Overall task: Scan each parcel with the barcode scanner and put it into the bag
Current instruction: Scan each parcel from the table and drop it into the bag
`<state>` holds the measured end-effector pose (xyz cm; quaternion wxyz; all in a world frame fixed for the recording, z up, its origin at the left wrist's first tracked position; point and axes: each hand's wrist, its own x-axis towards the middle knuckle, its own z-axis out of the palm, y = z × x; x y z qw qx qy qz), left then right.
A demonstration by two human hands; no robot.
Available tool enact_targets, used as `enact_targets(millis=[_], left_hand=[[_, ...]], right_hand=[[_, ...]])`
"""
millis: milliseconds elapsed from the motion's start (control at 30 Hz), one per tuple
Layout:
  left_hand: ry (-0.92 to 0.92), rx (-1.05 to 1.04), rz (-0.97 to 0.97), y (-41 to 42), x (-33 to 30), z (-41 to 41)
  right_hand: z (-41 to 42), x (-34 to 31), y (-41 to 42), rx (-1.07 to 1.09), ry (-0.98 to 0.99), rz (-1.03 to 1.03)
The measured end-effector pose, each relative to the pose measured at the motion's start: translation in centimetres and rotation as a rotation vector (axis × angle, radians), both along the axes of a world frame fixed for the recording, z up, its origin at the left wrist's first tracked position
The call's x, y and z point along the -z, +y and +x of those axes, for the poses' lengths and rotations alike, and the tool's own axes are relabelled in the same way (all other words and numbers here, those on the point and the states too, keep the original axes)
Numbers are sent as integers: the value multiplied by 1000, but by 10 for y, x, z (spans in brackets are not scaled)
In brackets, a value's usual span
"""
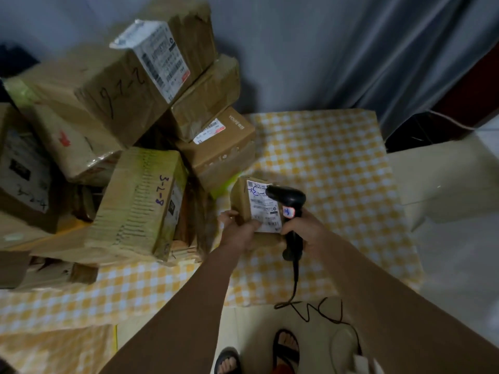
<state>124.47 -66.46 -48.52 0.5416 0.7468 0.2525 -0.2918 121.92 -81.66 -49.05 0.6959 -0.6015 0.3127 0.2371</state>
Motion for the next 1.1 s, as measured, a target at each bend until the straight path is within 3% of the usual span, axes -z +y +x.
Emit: enact_targets(millis=[200, 433, 633, 800, 1100], left_hand=[[46, 188, -98, -21, -77, -2], [-182, 250, -219, -32, -198, 5], [-251, 236, -334, -6, -289, 24], [-221, 250, -524, 28, -352, 36], [-443, 116, -490, 120, -402, 54]], right_hand=[[-17, -98, -45, 86, -66, -55], [-21, -235, -60, 28, -292, -107], [-10, -336, -44, 17, -449, -208], [-3, -386, -23, -64, -524, -251], [1, -415, 44, -49, -531, -283]])
